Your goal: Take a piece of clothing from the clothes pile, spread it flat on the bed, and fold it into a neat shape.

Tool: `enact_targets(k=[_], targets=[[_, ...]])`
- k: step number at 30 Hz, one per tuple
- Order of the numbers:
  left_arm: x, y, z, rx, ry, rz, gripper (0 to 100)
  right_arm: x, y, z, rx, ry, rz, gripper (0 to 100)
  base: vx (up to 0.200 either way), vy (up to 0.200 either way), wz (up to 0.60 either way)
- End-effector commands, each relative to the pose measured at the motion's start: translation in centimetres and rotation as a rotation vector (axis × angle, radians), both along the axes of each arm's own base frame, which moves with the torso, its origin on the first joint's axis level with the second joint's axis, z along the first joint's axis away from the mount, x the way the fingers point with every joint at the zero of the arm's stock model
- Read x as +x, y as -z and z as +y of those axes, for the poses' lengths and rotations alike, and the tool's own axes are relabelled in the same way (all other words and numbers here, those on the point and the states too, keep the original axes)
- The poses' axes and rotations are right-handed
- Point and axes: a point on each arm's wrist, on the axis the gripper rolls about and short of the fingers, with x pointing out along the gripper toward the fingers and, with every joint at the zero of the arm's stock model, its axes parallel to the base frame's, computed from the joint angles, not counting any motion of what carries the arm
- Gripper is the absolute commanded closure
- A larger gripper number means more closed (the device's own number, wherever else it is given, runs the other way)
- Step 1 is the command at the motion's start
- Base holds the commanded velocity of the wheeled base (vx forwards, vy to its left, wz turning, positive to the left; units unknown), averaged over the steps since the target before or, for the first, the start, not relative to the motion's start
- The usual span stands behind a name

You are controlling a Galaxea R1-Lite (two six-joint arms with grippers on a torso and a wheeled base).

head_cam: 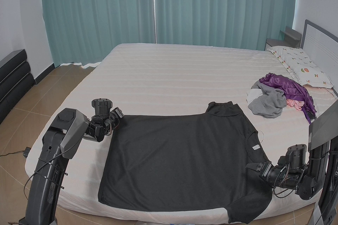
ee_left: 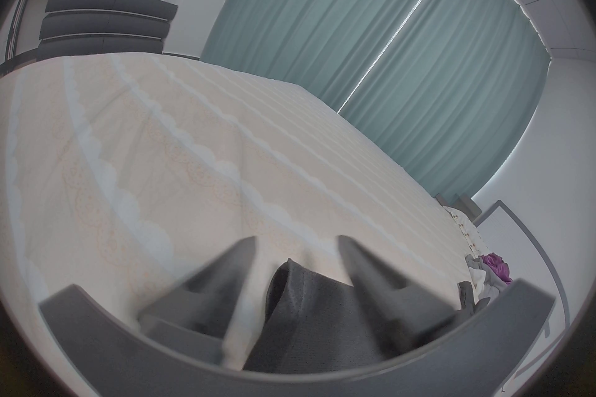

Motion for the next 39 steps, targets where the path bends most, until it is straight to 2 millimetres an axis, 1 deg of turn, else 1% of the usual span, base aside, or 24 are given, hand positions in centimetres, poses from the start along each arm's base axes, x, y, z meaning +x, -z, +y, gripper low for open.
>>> enact_targets(k=[1, 5, 10, 11, 12, 13, 14, 15, 17, 18, 19, 20, 21, 22, 24, 29, 30, 31, 32, 33, 34, 35, 36, 39], targets=[[0.0, -0.1, 0.1, -0.002, -0.004, -0.004, 0, -0.4, 0.0, -0.1, -0.002, 0.000, 0.017, 0, 0.000, 0.000, 0.00], [-0.1, -0.1, 0.5, -0.010, -0.014, 0.002, 0, -0.4, 0.0, -0.1, -0.001, 0.000, 0.016, 0, 0.000, 0.000, 0.00], [-0.3, -1.0, 1.1, -0.054, -0.044, -0.001, 0, -0.4, 0.0, -0.2, 0.007, 0.012, 0.017, 0, 0.000, 0.000, 0.00], [-1.1, -2.8, 1.7, -0.095, -0.070, 0.005, 0, -0.4, -0.1, -0.3, 0.007, 0.018, 0.014, 0, 0.000, 0.000, 0.00], [-1.4, -3.4, 1.9, -0.109, -0.076, 0.009, 0, -0.4, -0.1, -0.4, 0.007, 0.024, 0.014, 0, 0.000, 0.000, 0.00], [-2.4, -5.0, 2.6, -0.136, -0.087, 0.011, 0, -0.3, -0.1, -0.6, 0.008, 0.035, 0.007, 0, 0.000, 0.000, 0.00], [-2.5, -5.1, 2.6, -0.138, -0.088, 0.013, 0, -0.2, -0.1, -0.7, 0.010, 0.037, 0.006, 0, 0.000, 0.000, 0.00], [-4.1, -7.3, 3.0, -0.153, -0.098, 0.005, 0, -0.1, -0.2, -0.9, 0.012, 0.047, -0.005, 0, 0.000, 0.000, 0.00], [-5.9, -8.6, 3.1, -0.156, -0.099, 0.010, 0, -0.1, -0.2, -1.0, 0.013, 0.053, -0.008, 0, 0.000, 0.000, 0.00], [-6.7, -8.9, 3.1, -0.157, -0.099, 0.016, 0, -0.1, -0.2, -1.0, 0.014, 0.055, -0.009, 0, 0.000, 0.000, 0.00], [-8.2, -9.3, 3.0, -0.161, -0.092, 0.030, 0, -0.1, -0.2, -1.1, 0.012, 0.057, -0.010, 0, 0.000, 0.000, 0.00], [-8.6, -9.5, 2.9, -0.162, -0.088, 0.030, 0, -0.1, -0.2, -1.1, 0.012, 0.057, -0.010, 0, 0.000, 0.000, 0.00], [-10.3, -9.5, 2.8, -0.168, -0.071, 0.044, 0, -0.1, -0.3, -1.1, 0.014, 0.057, -0.011, 0, 0.000, 0.000, 0.00], [-11.0, -9.7, 2.9, -0.170, -0.066, 0.046, 0, -0.1, -0.2, -1.1, 0.014, 0.057, -0.009, 0, 0.000, 0.000, 0.00], [-13.7, -10.2, 3.0, -0.177, -0.056, 0.054, 0, -0.1, -0.2, -1.0, 0.015, 0.053, -0.006, 0, 0.000, 0.000, 0.00], [-20.3, -10.5, 2.9, -0.205, 0.010, 0.113, 0, -0.1, -0.2, -0.9, 0.028, 0.063, 0.000, 0, 0.000, 0.000, 0.00], [-21.3, -10.6, 2.7, -0.210, 0.025, 0.120, 0, -0.1, -0.2, -0.9, 0.030, 0.064, -0.001, 0, 0.000, 0.000, 0.00], [-21.5, -10.5, 2.7, -0.211, 0.028, 0.122, 0, -0.1, -0.2, -0.9, 0.030, 0.064, -0.003, 0, 0.000, 0.000, 0.00], [-23.1, -10.2, 2.3, -0.211, 0.046, 0.147, 0, -0.1, -0.2, -0.9, 0.029, 0.060, -0.003, 0, 0.000, 0.000, 0.00], [-24.2, -9.9, 2.0, -0.209, 0.058, 0.167, 0, -0.1, -0.2, -0.8, 0.026, 0.057, -0.001, 0, 0.000, 0.000, 0.00], [-25.1, -9.6, 1.6, -0.208, 0.069, 0.186, 0, -0.1, -0.1, -0.9, 0.023, 0.058, 0.000, 0, 0.000, 0.000, 0.00], [-25.5, -9.6, 1.5, -0.207, 0.073, 0.192, 0, -0.1, -0.2, -0.9, 0.023, 0.058, -0.002, 0, 0.000, 0.000, 0.00], [-26.8, -9.4, 1.4, -0.218, 0.074, 0.214, 0, -0.1, -0.2, -1.0, 0.021, 0.064, -0.003, 0, 0.000, 0.000, 0.00], [-27.7, -9.4, 1.2, -0.239, 0.072, 0.226, 0, -0.1, -0.1, -1.0, 0.023, 0.064, -0.001, 0, 0.000, 0.000, 0.00]])
